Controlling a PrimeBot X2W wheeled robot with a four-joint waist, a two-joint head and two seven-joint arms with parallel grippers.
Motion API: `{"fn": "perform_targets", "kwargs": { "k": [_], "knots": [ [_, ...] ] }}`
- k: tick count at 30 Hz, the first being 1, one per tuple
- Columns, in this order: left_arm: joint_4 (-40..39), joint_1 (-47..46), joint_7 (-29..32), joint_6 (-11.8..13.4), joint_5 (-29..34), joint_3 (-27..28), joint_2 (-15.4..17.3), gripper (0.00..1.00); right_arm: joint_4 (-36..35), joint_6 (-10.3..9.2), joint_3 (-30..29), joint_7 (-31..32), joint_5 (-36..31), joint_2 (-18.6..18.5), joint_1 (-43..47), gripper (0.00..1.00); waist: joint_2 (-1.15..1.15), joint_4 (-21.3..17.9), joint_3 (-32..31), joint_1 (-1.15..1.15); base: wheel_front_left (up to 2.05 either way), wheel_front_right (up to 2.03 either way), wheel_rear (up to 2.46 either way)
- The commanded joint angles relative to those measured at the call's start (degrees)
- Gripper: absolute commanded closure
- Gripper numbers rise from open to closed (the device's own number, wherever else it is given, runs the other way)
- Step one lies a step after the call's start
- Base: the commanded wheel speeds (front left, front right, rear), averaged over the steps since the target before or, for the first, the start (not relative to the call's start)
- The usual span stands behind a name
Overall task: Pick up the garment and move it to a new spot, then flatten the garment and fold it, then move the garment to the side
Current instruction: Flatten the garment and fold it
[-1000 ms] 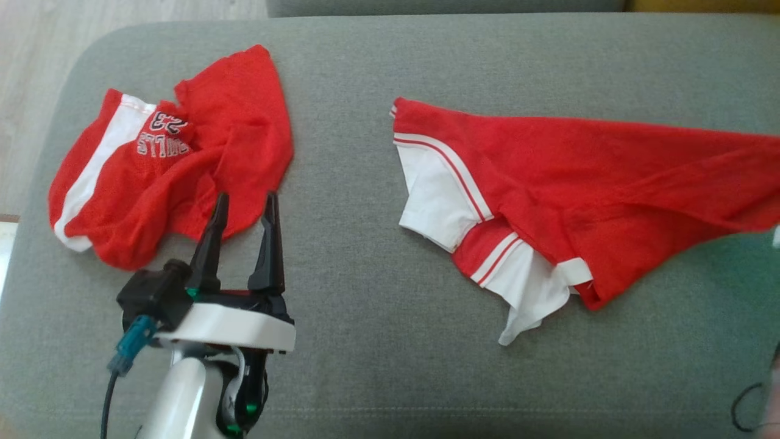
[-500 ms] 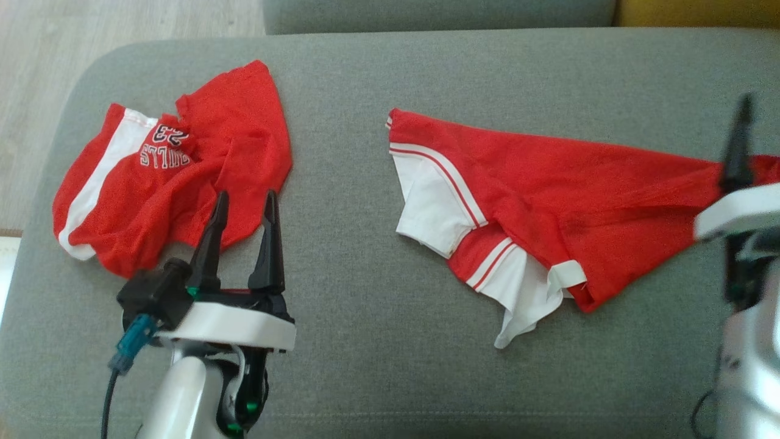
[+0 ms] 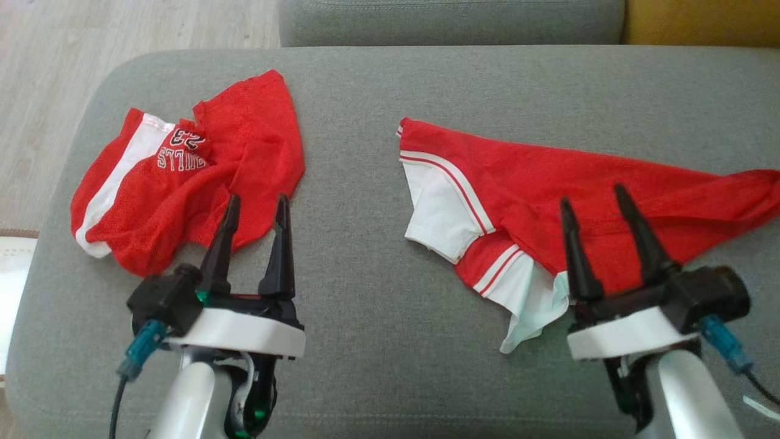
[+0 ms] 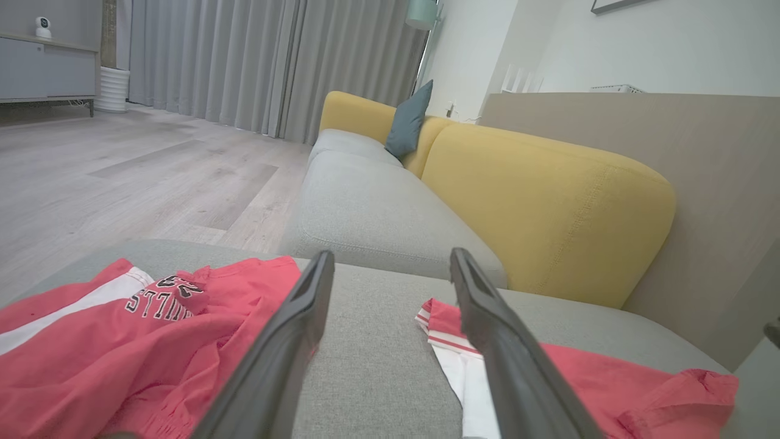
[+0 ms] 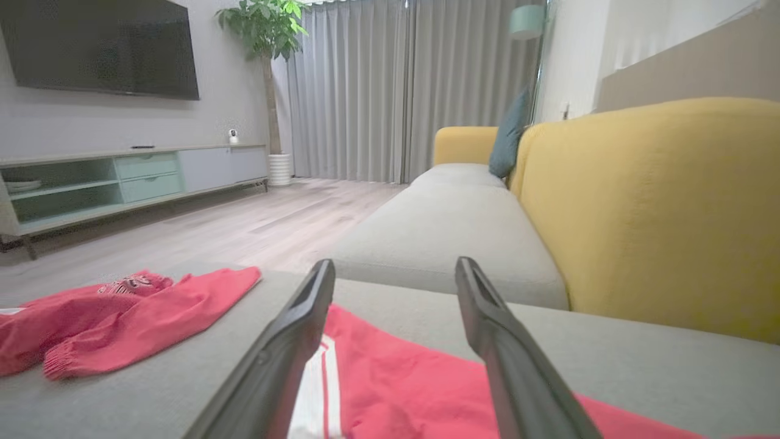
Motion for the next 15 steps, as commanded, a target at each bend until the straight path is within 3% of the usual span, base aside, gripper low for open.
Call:
{"fn": "perform_targets", "kwargs": {
  "k": [1,11,15],
  "knots": [
    [-1.95,-1.07,-0.30,0.13,-0.39,1.64,0.14,0.00,-2.32,0.23,1.54,-0.59,0.45,-0.03,-1.13,0.00,0.00,0.05,0.00,0.00,0.00,0.00,0.00],
    [-1.73,-1.64,-0.30,0.10,-1.07,0.09,0.14,0.00,-1.24,0.23,5.86,0.96,-3.30,-0.06,-1.98,0.00,0.00,2.14,1.57,0.00,0.00,0.00,0.00],
    [-1.35,-2.03,-0.30,0.00,-1.47,-0.69,0.14,0.00,3.14,0.23,10.25,3.31,-6.75,-2.31,-4.33,0.00,0.00,3.67,2.75,0.00,0.00,0.00,0.00]
  ]
}}
